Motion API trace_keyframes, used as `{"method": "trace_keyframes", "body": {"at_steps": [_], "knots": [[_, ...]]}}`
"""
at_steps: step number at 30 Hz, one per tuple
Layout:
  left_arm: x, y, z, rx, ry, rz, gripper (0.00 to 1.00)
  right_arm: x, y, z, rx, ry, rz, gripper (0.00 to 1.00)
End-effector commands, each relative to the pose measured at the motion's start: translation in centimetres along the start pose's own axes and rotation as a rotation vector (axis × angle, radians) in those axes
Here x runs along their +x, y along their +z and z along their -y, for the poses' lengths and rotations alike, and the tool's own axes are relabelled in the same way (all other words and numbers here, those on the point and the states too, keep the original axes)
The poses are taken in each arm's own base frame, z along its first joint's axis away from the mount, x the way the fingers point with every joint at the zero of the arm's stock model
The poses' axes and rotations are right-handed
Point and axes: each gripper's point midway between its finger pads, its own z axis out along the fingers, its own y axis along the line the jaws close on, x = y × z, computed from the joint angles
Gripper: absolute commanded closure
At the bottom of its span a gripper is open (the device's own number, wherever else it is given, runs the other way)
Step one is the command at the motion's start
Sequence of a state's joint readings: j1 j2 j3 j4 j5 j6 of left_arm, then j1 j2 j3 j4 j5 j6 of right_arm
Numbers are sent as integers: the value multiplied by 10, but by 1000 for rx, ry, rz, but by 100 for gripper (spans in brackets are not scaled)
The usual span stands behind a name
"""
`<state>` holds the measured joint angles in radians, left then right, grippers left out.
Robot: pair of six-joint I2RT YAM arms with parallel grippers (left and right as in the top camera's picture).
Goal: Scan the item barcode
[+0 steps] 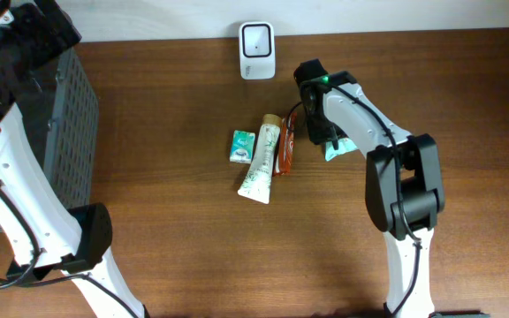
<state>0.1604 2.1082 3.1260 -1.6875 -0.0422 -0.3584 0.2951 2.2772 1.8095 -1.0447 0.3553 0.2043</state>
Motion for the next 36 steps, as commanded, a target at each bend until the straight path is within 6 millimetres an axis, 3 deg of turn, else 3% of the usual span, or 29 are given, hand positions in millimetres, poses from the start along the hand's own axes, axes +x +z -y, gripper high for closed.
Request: {"method": "trace_keyframes", "body": {"at_steps": [1, 5, 7, 10, 13, 16, 19, 21, 23, 27, 29, 31, 33, 34, 36], "knots": [[-4, -8, -4, -6, 10, 20, 1, -2, 4, -3, 10, 19, 11, 59], [-4, -8, -4, -6, 10, 20, 1, -18, -10, -20, -110, 37, 47, 96], [-4, -8, -4, -6, 10, 20, 1, -35, -34, -24, -170, 46, 88, 96], [-3, -8, -4, -6, 10, 20, 1, -75, -98, -37, -354, 63, 217, 96], [-4, -8, -4, -6, 10, 20, 1, -133, -172, -73, -675, 45, 477, 96], [-4, -8, -4, -6, 10, 20, 1, -162, -199, -100, -841, 18, 633, 96], [-4, -8, -4, -6, 10, 20, 1, -185, -192, -113, -870, 67, 700, 96], [-4, -8, -4, -6, 10, 20, 1, -199, -172, -124, -907, 138, 703, 96], [-4, -8, -4, -6, 10, 20, 1, -206, -160, -132, -928, 158, 708, 96], [-4, -8, -4, -6, 10, 20, 1, -211, -155, -135, -933, 156, 730, 96], [-4, -8, -4, -6, 10, 20, 1, -217, -159, -121, -923, 174, 754, 96], [-4, -8, -4, -6, 10, 20, 1, -224, -170, -87, -904, 214, 780, 96], [-4, -8, -4, -6, 10, 20, 1, -229, -178, -24, -843, 296, 793, 96], [-4, -8, -4, -6, 10, 20, 1, -226, -166, 28, -748, 387, 765, 96], [-4, -8, -4, -6, 10, 20, 1, -208, -134, 95, -629, 506, 673, 96]]}}
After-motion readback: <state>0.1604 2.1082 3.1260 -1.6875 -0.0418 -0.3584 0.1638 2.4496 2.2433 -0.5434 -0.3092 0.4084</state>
